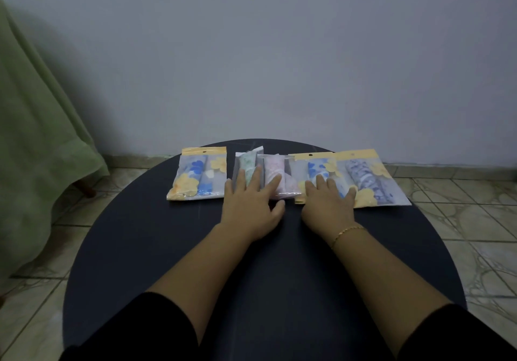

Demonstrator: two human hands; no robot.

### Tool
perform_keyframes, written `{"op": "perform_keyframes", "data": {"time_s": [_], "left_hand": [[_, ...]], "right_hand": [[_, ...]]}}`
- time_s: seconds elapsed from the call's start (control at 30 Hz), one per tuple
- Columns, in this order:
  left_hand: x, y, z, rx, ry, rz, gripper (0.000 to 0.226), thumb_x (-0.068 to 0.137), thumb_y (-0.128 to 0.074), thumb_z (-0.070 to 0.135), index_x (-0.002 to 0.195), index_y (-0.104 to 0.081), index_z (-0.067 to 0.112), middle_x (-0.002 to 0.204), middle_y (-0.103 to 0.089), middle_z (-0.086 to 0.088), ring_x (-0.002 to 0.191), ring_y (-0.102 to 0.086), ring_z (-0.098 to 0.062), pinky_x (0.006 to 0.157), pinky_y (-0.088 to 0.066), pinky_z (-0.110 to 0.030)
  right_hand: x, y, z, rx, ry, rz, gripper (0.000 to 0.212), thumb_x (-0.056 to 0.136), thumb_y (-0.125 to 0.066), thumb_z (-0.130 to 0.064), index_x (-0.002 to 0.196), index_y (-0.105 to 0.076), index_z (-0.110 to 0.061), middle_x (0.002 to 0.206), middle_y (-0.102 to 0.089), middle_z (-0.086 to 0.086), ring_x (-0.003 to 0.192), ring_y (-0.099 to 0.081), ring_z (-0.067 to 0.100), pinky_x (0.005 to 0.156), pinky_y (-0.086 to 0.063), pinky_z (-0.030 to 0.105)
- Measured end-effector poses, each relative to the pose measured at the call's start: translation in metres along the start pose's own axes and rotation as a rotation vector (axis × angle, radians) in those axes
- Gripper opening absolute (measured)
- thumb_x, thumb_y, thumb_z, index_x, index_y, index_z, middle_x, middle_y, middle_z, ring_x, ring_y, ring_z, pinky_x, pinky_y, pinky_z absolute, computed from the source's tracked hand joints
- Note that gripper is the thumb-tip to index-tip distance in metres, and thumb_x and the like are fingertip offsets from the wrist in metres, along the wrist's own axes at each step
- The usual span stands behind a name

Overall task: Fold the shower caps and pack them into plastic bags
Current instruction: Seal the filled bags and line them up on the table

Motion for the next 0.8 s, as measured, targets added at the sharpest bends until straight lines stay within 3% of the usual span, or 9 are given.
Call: {"op": "perform_keyframes", "data": {"time_s": [0.1, 0.27, 0.47, 0.63, 0.7, 0.8], "left_hand": [[0.002, -0.007, 0.004, 0.001, 0.001, -0.099, 0.056, 0.093, -0.026, 0.059, 0.146, -0.013, 0.045, 0.159, -0.004, 0.000, 0.145, 0.004, -0.031, 0.115, -0.001, -0.054], [0.002, -0.012, 0.005, -0.010, -0.003, -0.109, 0.058, 0.093, -0.027, 0.059, 0.147, -0.011, 0.043, 0.159, -0.006, 0.001, 0.145, 0.006, -0.031, 0.116, -0.003, -0.050], [0.005, -0.008, 0.011, -0.036, -0.012, -0.083, 0.060, 0.094, -0.028, 0.058, 0.147, -0.006, 0.043, 0.159, -0.002, 0.001, 0.145, 0.005, -0.029, 0.116, -0.001, -0.049], [0.003, 0.009, -0.012, -0.065, 0.069, 0.030, 0.065, 0.095, -0.033, 0.032, 0.150, 0.002, 0.030, 0.159, 0.005, -0.001, 0.146, 0.006, -0.027, 0.116, 0.001, -0.044], [0.002, 0.014, -0.034, 0.023, 0.149, 0.010, 0.070, 0.093, -0.038, 0.024, 0.151, 0.002, 0.024, 0.159, 0.008, -0.003, 0.145, 0.009, -0.029, 0.116, 0.002, -0.046], [-0.001, 0.014, -0.067, 0.096, 0.258, -0.099, 0.070, 0.092, -0.040, 0.022, 0.150, -0.001, 0.025, 0.159, 0.010, -0.005, 0.143, 0.013, -0.036, 0.115, 0.002, -0.050]], "right_hand": [[0.000, 0.000, 0.004, -0.001, 0.027, -0.004, 0.055, 0.095, -0.036, -0.015, 0.147, -0.020, -0.022, 0.158, -0.007, 0.002, 0.145, -0.001, 0.023, 0.109, -0.007, 0.062], [-0.002, 0.000, 0.010, -0.011, 0.078, -0.013, 0.053, 0.097, -0.034, -0.013, 0.147, -0.020, -0.023, 0.159, -0.003, 0.000, 0.146, 0.001, 0.021, 0.110, -0.010, 0.062], [-0.005, 0.000, 0.016, -0.022, 0.072, 0.062, 0.055, 0.096, -0.034, -0.014, 0.148, -0.018, -0.024, 0.159, -0.003, 0.003, 0.146, 0.004, 0.022, 0.111, -0.001, 0.060], [-0.007, 0.008, -0.002, 0.050, 0.190, 0.185, 0.070, 0.087, -0.044, -0.016, 0.149, -0.012, -0.024, 0.159, -0.001, 0.005, 0.146, 0.005, 0.024, 0.116, 0.002, 0.051], [-0.006, 0.011, -0.019, 0.098, 0.298, 0.157, 0.074, 0.086, -0.045, -0.017, 0.149, -0.010, -0.029, 0.159, 0.002, 0.004, 0.145, 0.008, 0.022, 0.116, 0.004, 0.049], [-0.003, 0.006, -0.042, 0.088, 0.398, 0.079, 0.068, 0.090, -0.044, -0.034, 0.148, -0.007, -0.038, 0.159, 0.004, 0.004, 0.145, 0.007, 0.024, 0.115, 0.001, 0.049]]}}
Point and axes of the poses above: each hand's wrist, its own x-axis towards the middle knuckle, its own y-axis out of the back of the hand, z = x × y, the point moved 3 cm from there along x, towards the middle knuckle
